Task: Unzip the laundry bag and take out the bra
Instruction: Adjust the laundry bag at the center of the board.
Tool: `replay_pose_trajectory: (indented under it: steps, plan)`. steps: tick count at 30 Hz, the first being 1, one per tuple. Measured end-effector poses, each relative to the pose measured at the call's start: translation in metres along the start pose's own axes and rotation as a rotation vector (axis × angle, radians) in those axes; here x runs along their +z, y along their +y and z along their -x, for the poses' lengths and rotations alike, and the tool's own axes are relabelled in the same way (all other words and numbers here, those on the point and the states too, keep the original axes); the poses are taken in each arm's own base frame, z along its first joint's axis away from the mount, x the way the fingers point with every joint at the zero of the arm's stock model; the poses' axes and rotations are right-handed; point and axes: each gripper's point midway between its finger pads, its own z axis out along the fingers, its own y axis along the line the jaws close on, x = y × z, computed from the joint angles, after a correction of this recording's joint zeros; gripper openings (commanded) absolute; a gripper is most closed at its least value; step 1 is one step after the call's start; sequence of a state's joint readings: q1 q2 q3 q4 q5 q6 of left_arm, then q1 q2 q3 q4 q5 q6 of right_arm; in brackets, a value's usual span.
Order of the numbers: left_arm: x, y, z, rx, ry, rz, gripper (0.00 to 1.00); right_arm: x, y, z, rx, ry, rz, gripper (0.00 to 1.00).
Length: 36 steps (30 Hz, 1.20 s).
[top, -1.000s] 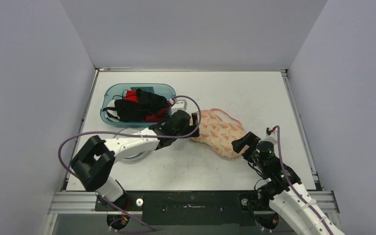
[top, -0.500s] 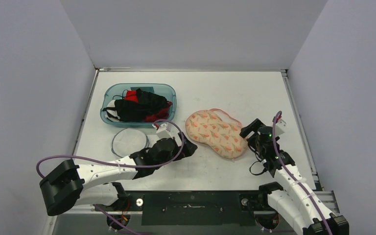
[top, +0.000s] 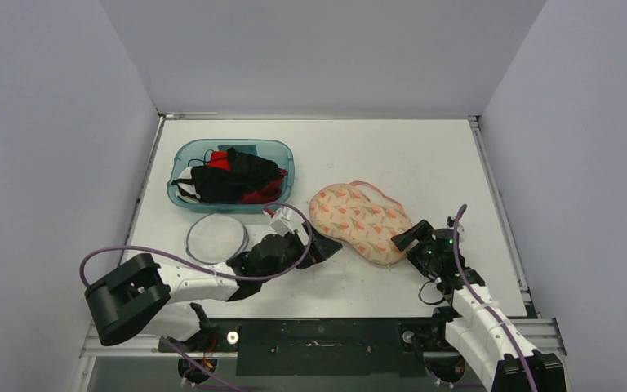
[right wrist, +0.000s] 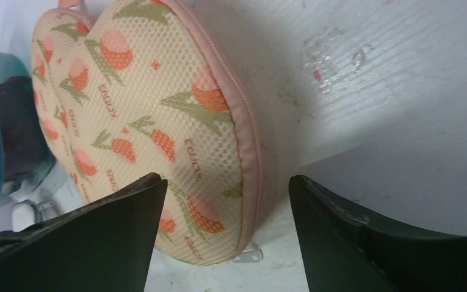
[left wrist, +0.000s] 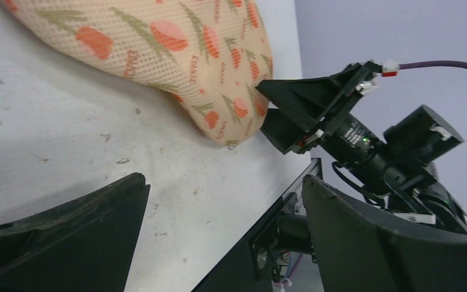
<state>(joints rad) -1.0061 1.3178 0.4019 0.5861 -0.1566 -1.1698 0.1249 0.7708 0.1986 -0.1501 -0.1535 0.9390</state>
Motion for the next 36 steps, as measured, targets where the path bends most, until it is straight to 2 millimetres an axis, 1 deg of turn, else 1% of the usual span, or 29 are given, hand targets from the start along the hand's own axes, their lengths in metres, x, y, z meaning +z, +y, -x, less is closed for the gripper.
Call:
replay_pose_trajectory:
  steps: [3, 6, 7, 10, 14, 17, 19, 22, 26, 27, 29, 36]
  plan:
    - [0.002, -0.010, -0.001, -0.014, 0.004, -0.055, 0.97, 0.000, 0.009, -0.005, 0.038, 0.022, 0.050, 0.55]
    - [0.005, -0.011, -0.004, -0.034, 0.008, -0.081, 0.98, -0.002, 0.016, -0.010, 0.082, 0.042, 0.095, 0.40]
    - [0.006, -0.010, -0.005, -0.038, 0.011, -0.082, 0.98, -0.003, 0.018, -0.011, 0.094, 0.047, 0.106, 0.37]
    - [0.009, -0.007, -0.010, -0.054, 0.026, -0.081, 0.99, -0.007, 0.026, -0.013, 0.134, 0.059, 0.144, 0.30]
    - [0.013, -0.003, -0.017, -0.079, 0.051, -0.082, 1.00, -0.014, 0.038, -0.013, 0.180, 0.074, 0.199, 0.27]
    - [0.018, 0.002, -0.025, -0.105, 0.078, -0.076, 1.00, -0.017, 0.044, -0.015, 0.212, 0.095, 0.218, 0.24]
    - [0.022, 0.004, -0.029, -0.118, 0.093, -0.073, 0.94, -0.018, 0.046, -0.017, 0.232, 0.111, 0.225, 0.23]
    - [0.032, 0.002, -0.030, -0.154, 0.103, -0.080, 0.91, -0.020, 0.051, -0.018, 0.262, 0.129, 0.241, 0.21]
    - [0.044, -0.003, -0.022, -0.219, 0.084, -0.102, 0.84, -0.022, 0.056, -0.020, 0.277, 0.145, 0.261, 0.16]
    - [0.047, -0.002, -0.020, -0.234, 0.079, -0.102, 0.80, -0.023, 0.058, -0.021, 0.280, 0.149, 0.265, 0.16]
    - [0.052, 0.000, -0.017, -0.269, 0.071, -0.095, 0.76, -0.024, 0.061, -0.022, 0.284, 0.158, 0.277, 0.14]
    - [0.071, 0.004, -0.016, -0.353, 0.069, -0.077, 0.65, -0.026, 0.068, -0.023, 0.294, 0.170, 0.301, 0.13]
